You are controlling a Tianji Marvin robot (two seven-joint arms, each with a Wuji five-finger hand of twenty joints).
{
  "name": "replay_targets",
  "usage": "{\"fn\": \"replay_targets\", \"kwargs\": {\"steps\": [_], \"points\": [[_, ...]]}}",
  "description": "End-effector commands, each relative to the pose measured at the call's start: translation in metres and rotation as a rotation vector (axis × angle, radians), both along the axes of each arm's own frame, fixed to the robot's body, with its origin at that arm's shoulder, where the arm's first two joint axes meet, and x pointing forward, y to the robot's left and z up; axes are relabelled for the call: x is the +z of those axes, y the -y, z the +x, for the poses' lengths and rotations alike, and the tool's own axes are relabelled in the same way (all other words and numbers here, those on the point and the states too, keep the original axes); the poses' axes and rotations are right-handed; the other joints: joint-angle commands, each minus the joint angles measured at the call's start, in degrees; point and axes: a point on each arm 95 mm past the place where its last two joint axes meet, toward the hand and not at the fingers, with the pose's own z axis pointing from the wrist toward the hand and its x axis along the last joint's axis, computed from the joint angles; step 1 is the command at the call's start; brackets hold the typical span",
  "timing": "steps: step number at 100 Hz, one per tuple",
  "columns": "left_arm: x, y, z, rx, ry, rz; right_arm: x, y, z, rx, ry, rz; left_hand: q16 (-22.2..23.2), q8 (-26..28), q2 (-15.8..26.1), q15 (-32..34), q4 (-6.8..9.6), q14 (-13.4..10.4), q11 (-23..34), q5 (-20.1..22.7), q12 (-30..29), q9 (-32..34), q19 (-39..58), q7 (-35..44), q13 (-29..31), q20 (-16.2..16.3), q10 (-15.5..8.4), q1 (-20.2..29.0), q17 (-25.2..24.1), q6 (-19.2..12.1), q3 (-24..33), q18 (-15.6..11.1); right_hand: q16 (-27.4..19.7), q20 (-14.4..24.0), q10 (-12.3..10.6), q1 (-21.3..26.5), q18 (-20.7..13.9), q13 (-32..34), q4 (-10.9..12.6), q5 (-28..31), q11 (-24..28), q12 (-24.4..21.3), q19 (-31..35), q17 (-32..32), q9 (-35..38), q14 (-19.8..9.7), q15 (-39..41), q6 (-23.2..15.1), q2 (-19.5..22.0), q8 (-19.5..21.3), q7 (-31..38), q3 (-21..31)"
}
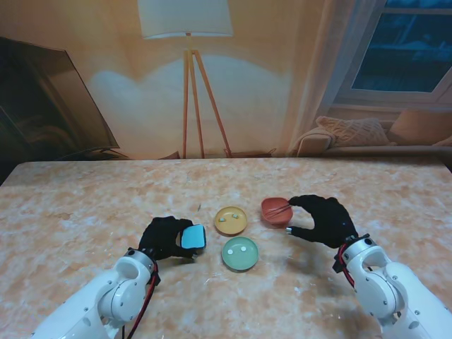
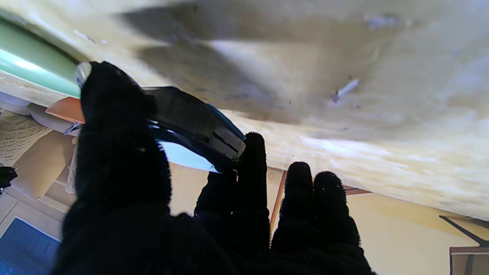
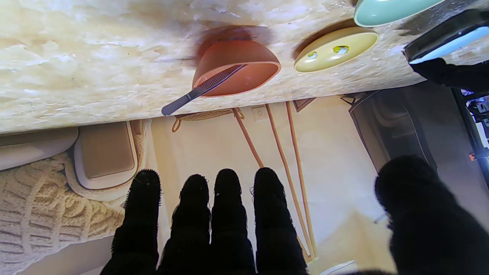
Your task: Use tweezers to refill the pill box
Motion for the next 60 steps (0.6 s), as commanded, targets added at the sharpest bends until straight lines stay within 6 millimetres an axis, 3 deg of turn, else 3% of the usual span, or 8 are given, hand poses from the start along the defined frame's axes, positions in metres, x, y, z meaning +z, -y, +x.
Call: {"fn": "replay_targets", "kwargs": {"steps": [1, 32, 45, 46, 47, 48, 49, 60], "points": [[-0.007, 0.002, -0.002, 0.002, -0.031, 0.002, -0.007, -0.002, -0.004, 0.005, -0.021, 0.001, 1.18, 4.94, 10.99, 0.66, 5.21, 1.05, -0.38, 11.3, -0.59, 1.33, 0.82, 34.99, 0.96, 1.53, -0.2, 11.96, -1.07, -13.9, 8.9, 0.04, 0.75, 0.89, -0.9, 0.63, -1.32, 0.43, 0.64, 0.22, 0.33, 1.53, 0.53, 0.03, 1.2, -0.79, -0.17, -1.18, 0.11, -0.3, 0.29, 0.75], [-0.016, 0.002, -0.004, 0.01, -0.079, 0.045, -0.009, -0.002, -0.004, 0.003, -0.016, 0.007, 1.2, 0.18, 9.98, -0.87, 5.98, 2.05, -6.0, 9.23, -3.5, -1.3, 0.11, 21.64, -0.42, 1.12, 2.55, 12.73, -1.91, -13.59, 7.24, 1.43, 0.75, 0.87, -0.98, 0.96, -1.33, 0.44, 0.64, 0.24, 0.36, 1.54, 0.44, -0.15, 1.24, -0.82, -0.17, -1.36, 0.12, -0.25, 0.51, 0.98], [-0.019, 0.002, -0.005, 0.007, -0.11, 0.074, -0.009, -0.002, -0.004, 0.002, -0.011, 0.008, 0.5, -1.0, 9.73, -2.18, 6.02, 1.99, -8.68, 8.68, -5.01, -4.48, -1.76, 8.96, -2.86, 0.18, 3.36, 9.9, -2.87, -9.5, 8.86, 1.23, 0.76, 0.89, -0.97, 1.02, -1.37, 0.41, 0.64, 0.24, 0.36, 1.55, 0.47, -0.13, 1.23, -0.8, -0.15, -1.51, 0.11, -0.23, 0.57, 0.95], [-0.02, 0.002, -0.005, 0.006, -0.113, 0.075, -0.009, -0.002, -0.004, 0.002, -0.011, 0.008, 0.35, 0.52, 8.42, -2.19, 4.86, 2.02, -8.74, 9.21, -5.16, -4.76, -1.72, 6.42, -3.1, 0.26, 3.49, 6.66, -3.09, -9.22, 14.9, 1.29, 0.77, 0.89, -0.97, 1.02, -1.37, 0.42, 0.64, 0.25, 0.36, 1.54, 0.47, -0.14, 1.22, -0.78, -0.15, -1.55, 0.11, -0.23, 0.58, 0.95], [-0.02, 0.002, -0.005, 0.006, -0.116, 0.076, -0.009, -0.002, -0.004, 0.002, -0.01, 0.008, 0.35, 0.52, 8.42, -2.19, 4.86, 2.02, -8.74, 9.21, -5.16, -4.76, -1.72, 6.42, -3.1, 0.26, 3.49, 6.66, -3.09, -9.22, 14.9, 1.29, 0.76, 0.9, -0.96, 1.02, -1.35, 0.37, 0.64, 0.25, 0.35, 1.54, 0.47, -0.14, 1.2, -0.78, -0.17, -1.55, 0.08, -0.22, 0.59, 0.95], [-0.02, 0.002, -0.005, 0.006, -0.119, 0.077, -0.009, -0.002, -0.004, 0.002, -0.01, 0.008, 0.31, 0.05, 6.75, -2.37, 3.69, 1.99, -9.11, 8.96, -5.33, -5.18, -2.25, 5.9, -3.38, -0.02, 3.57, 2.06, -3.06, -8.86, 23.29, 1.25, 0.76, 0.9, -0.99, 1.04, -1.33, 0.38, 0.64, 0.25, 0.37, 1.55, 0.47, -0.14, 1.23, -0.76, -0.16, -1.54, 0.05, -0.22, 0.6, 0.96], [-0.02, 0.002, -0.005, 0.006, -0.122, 0.078, -0.009, -0.002, -0.004, 0.002, -0.01, 0.008, 0.19, 0.22, 6.2, -2.49, 3.63, 2.02, -9.36, 8.94, -5.5, -5.52, -2.5, 5.31, -3.65, -0.16, 3.65, 0.19, -3.08, -8.63, 26.37, 1.23, 0.76, 0.9, -0.96, 1.04, -1.31, 0.36, 0.64, 0.24, 0.35, 1.54, 0.47, -0.15, 1.2, -0.78, -0.17, -1.57, 0.07, -0.22, 0.6, 0.96], [-0.022, 0.001, -0.007, -0.003, -0.155, 0.101, -0.009, -0.002, -0.004, 0.003, -0.008, 0.006, -0.61, -2.26, 4.6, -3.92, 4.99, 2.37, -11.81, 6.56, -6.8, -9.32, -4.79, -0.78, -6.59, -1.3, 4.62, -5.98, -4.18, -6.35, 33.99, 1.56, 0.7, 0.9, -1.01, 1.09, -1.26, -0.02, 0.66, 0.11, 0.25, 1.51, 0.48, -0.12, 0.95, -0.78, -0.34, -1.64, -0.03, -0.2, 0.62, 1.03]]}}
